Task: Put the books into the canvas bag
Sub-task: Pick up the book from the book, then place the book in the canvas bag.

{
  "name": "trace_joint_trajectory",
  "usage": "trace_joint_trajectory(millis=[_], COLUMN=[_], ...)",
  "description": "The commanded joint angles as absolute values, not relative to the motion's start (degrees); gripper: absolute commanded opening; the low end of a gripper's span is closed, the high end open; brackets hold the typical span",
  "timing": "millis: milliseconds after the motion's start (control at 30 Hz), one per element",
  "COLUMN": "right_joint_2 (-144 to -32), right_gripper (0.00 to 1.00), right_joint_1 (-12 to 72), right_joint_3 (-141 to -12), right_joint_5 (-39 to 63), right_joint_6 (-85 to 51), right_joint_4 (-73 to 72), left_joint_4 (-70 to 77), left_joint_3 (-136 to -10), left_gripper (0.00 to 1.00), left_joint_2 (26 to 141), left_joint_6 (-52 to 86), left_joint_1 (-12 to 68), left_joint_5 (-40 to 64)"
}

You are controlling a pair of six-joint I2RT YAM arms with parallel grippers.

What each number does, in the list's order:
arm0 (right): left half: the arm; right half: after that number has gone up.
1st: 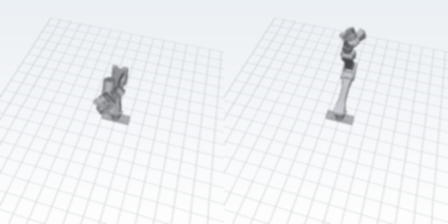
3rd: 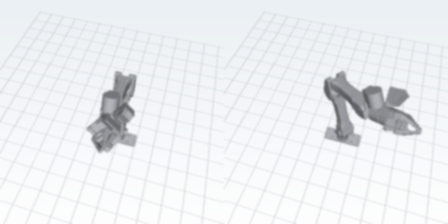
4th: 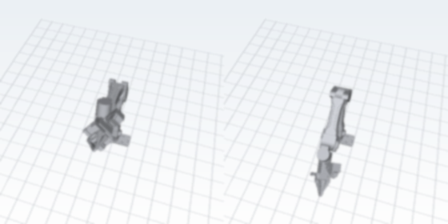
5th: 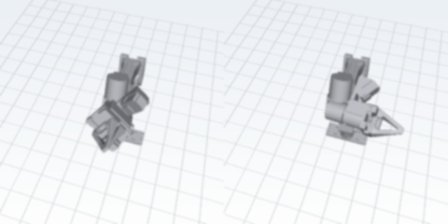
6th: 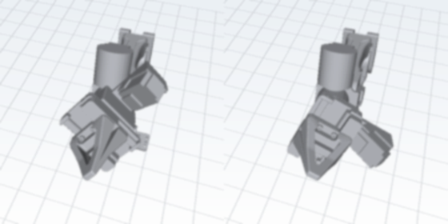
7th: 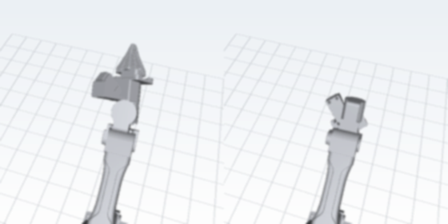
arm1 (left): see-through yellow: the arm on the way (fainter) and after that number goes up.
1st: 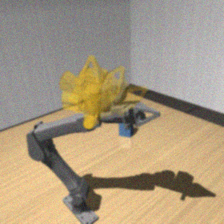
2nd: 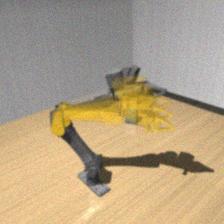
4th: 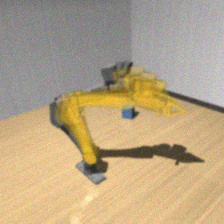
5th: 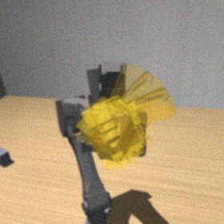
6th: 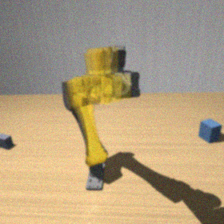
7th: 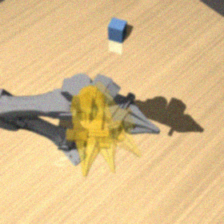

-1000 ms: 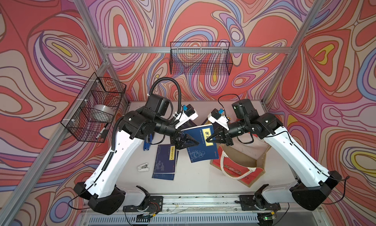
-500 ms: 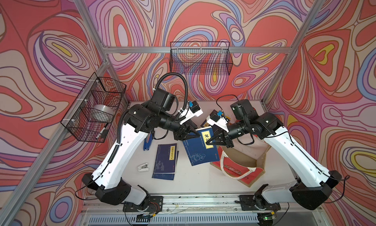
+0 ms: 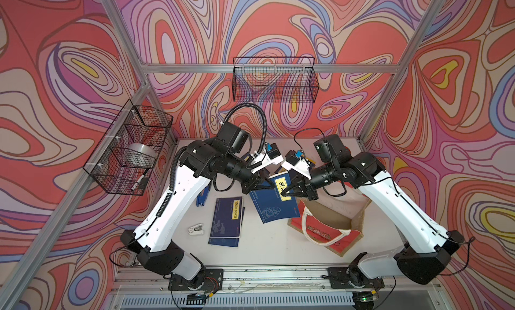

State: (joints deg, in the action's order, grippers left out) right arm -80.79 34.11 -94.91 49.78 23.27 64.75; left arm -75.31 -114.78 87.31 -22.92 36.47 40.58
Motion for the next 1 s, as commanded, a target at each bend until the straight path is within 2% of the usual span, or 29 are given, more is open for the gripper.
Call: trace_joint_trajectory(millis=[0, 67, 100, 167, 333, 467, 567, 700, 800, 967], right_joint_2=[-79.05, -75.77, -74.22, -72.15, -72.67, -72.47, -69.14, -63.77, -63.81, -61.66], right_gripper=[0.1, 0.52, 0.68, 0.81, 0.88, 0.91, 0.96, 0.98, 0.98, 0.98], right_joint_1=[34.39, 33.81, 33.09, 31.88, 29.01, 22.19, 15.58, 7.32, 5.28, 0.27], right_joint_3=[-93.92, -92.0, -91.52, -91.57, -95.18, -94.95, -93.24, -92.0, -91.35, -87.98], right_joint_5=[45.65, 36.51, 32.93, 25.63, 0.54, -13.9, -20.52, -23.42, -24.65, -21.8], right_joint_6=[19.36, 13.56, 11.4, 7.51, -2.45, -9.97, -14.72, -18.53, -20.35, -21.91], right_joint_4=[58.85, 52.86, 50.93, 49.7, 57.95, 65.75, 68.89, 72.13, 75.97, 75.52], left_joint_4=[-74.91, -72.14, -70.13, -67.08, -61.44, -57.34, -56.69, -57.98, -58.51, -58.23], left_joint_3=[-115.06, -113.06, -111.72, -108.78, -105.21, -106.94, -111.2, -118.43, -123.75, -132.51], left_gripper=[0.0, 0.0, 0.0, 0.0, 0.0, 0.0, 0.0, 0.0, 0.0, 0.0], left_joint_2=[86.38, 84.99, 84.05, 82.12, 78.98, 79.55, 81.45, 85.66, 89.82, 99.07], left_joint_6=[-23.49, -22.03, -20.95, -19.6, -14.96, -8.02, -3.94, -0.86, 0.37, 3.03], left_joint_1=[36.45, 36.43, 36.47, 36.47, 36.39, 36.34, 36.47, 37.59, 41.82, 51.74], left_joint_5=[36.61, 32.03, 28.63, 24.55, 25.43, 29.84, 33.3, 37.09, 35.21, 22.98])
